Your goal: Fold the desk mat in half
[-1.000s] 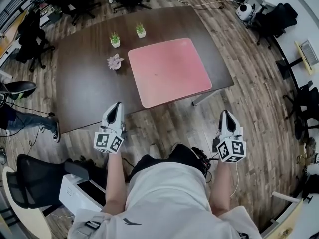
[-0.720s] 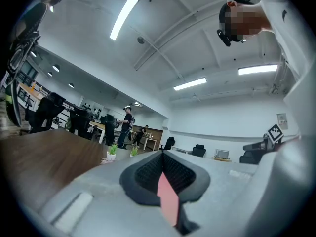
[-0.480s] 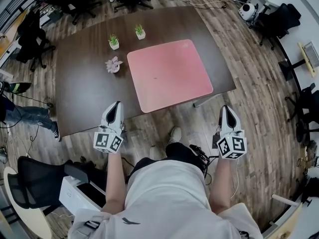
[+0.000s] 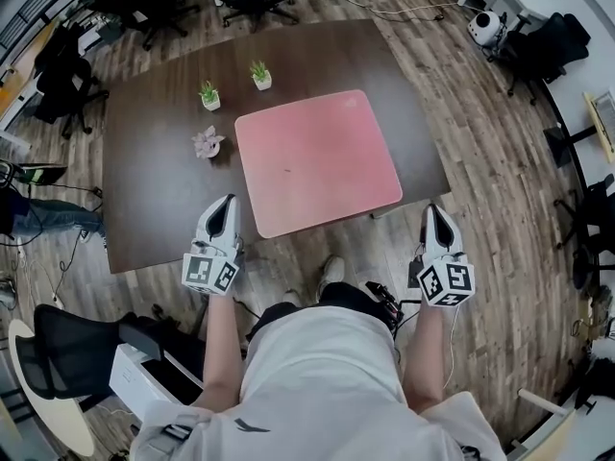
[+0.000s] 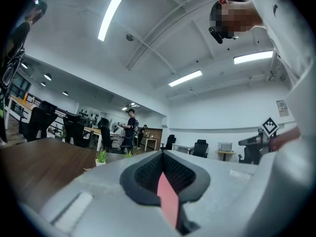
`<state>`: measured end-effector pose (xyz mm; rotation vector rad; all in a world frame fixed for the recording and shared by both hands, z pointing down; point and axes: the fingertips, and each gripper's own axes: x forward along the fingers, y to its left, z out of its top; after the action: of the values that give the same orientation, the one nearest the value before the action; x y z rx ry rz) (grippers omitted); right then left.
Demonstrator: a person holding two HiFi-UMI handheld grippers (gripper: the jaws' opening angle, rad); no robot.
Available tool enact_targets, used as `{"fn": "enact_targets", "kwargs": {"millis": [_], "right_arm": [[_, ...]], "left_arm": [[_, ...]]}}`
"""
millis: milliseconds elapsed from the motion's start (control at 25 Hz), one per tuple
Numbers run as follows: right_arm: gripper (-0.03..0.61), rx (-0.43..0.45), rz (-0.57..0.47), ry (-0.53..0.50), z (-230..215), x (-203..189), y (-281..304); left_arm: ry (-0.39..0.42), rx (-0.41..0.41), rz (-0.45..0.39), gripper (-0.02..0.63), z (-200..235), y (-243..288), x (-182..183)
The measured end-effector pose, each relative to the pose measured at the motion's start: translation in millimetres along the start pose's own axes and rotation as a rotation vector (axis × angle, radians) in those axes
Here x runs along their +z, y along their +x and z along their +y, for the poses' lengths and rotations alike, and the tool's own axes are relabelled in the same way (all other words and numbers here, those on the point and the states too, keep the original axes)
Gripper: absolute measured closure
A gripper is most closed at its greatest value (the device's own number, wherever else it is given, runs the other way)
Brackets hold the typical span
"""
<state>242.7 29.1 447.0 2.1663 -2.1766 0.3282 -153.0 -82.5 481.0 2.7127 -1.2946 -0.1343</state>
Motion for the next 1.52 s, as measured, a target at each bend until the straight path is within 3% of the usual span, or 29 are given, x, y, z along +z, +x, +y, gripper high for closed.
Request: {"fn": "enact_targets", "kwargs": {"millis": [680,920,1520], "right_arm": [[0.577,0.112,0.008,0.020,-54,9,63],[0.577,0.126,0.019,0.042,-45,4,74],[0.577,0.123,-0.021,0.019,-27,24,101]], "left_arm": [[0.000,0.147,0.019,0.609,0,55,-6],[0.019,0.136,0.058,0.609,4,63,-9],[0.018,0.151,0.052,0.609,40,68,-9]]}}
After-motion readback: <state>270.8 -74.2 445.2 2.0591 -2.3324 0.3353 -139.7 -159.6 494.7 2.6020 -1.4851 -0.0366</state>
